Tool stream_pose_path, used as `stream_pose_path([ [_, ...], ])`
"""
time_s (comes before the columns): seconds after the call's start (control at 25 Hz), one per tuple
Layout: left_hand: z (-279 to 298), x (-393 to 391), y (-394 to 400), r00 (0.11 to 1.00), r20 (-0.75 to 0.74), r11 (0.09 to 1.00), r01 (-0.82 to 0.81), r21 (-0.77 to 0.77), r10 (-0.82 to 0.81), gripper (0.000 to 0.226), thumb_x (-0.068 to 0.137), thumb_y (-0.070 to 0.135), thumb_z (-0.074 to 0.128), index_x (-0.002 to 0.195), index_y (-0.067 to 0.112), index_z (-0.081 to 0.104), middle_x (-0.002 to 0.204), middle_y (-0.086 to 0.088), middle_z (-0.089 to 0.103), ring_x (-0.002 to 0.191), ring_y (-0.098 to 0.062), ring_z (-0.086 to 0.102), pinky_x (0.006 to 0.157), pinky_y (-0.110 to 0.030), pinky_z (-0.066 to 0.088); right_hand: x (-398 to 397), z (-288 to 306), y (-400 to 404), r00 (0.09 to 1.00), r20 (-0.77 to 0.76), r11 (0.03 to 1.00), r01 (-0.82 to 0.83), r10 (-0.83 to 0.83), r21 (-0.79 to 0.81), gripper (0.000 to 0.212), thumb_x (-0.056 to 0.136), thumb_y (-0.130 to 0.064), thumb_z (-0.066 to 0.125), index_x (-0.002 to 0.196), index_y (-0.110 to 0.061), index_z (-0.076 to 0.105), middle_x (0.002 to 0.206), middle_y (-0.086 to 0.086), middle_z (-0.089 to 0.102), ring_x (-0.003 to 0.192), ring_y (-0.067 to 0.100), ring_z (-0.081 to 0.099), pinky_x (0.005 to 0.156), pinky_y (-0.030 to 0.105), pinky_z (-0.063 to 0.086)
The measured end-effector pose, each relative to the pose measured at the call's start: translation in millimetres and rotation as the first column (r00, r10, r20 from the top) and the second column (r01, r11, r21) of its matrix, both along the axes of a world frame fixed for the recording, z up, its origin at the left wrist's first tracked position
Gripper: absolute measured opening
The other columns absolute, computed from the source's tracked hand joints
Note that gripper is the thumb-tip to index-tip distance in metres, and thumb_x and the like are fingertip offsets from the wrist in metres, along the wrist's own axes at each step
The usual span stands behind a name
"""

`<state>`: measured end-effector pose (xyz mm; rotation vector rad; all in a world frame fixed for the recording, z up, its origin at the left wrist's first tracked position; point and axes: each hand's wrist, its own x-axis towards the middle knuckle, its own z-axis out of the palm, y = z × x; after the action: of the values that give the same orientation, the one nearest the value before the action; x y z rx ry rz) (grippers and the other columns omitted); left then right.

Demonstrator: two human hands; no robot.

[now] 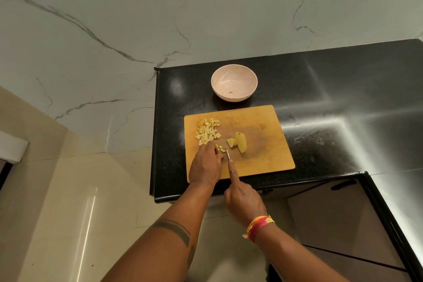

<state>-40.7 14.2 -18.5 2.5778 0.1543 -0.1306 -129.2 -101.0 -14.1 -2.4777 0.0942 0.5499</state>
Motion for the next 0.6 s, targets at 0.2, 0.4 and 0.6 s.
stream_pose_path([
  [0.2, 2.2, 18.2, 0.1, 1.000, 0.012, 0.996, -0.022, 0.082, 0.021, 0.019, 0.101, 0.034, 0.057, 0.116, 0.023, 0.054, 0.113, 0.000, 0.058, 0.095, -0.018, 0.059, 0.078, -0.038, 0.056, 17.8, 3.5, 3.1, 0.996, 0.075, 0.999, 0.038, -0.040, 0.036, 0.084, 0.098, -0.020, 0.040, 0.160, -0.041, -0.011, 0.068, -0.002, 0.056, 0.058, 0.019, 0.053, 0.057, 0.039, 0.045],
  [0.4, 5.5, 24.8, -18.1, 0.991, 0.076, 0.993, 0.112, 0.025, -0.113, 0.027, 0.101, 0.035, 0.056, 0.127, 0.025, 0.057, 0.126, 0.001, 0.054, 0.109, -0.018, 0.057, 0.087, -0.036, 0.054, 12.4, 7.9, -25.4, 0.988, 0.110, 0.994, 0.102, -0.106, 0.045, 0.084, 0.098, -0.019, 0.043, 0.160, -0.042, -0.008, 0.063, 0.000, 0.057, 0.054, 0.020, 0.053, 0.052, 0.038, 0.041],
  [0.6, 1.8, 36.7, -24.0, 0.982, 0.062, 0.983, 0.181, 0.014, -0.181, 0.027, 0.098, 0.030, 0.062, 0.125, 0.024, 0.063, 0.128, 0.004, 0.051, 0.117, -0.017, 0.051, 0.095, -0.036, 0.052, 19.4, 3.4, -32.1, 0.992, 0.106, 0.997, 0.072, -0.073, 0.015, 0.084, 0.098, -0.019, 0.043, 0.161, -0.041, -0.008, 0.063, -0.001, 0.055, 0.052, 0.019, 0.050, 0.051, 0.038, 0.041],
])
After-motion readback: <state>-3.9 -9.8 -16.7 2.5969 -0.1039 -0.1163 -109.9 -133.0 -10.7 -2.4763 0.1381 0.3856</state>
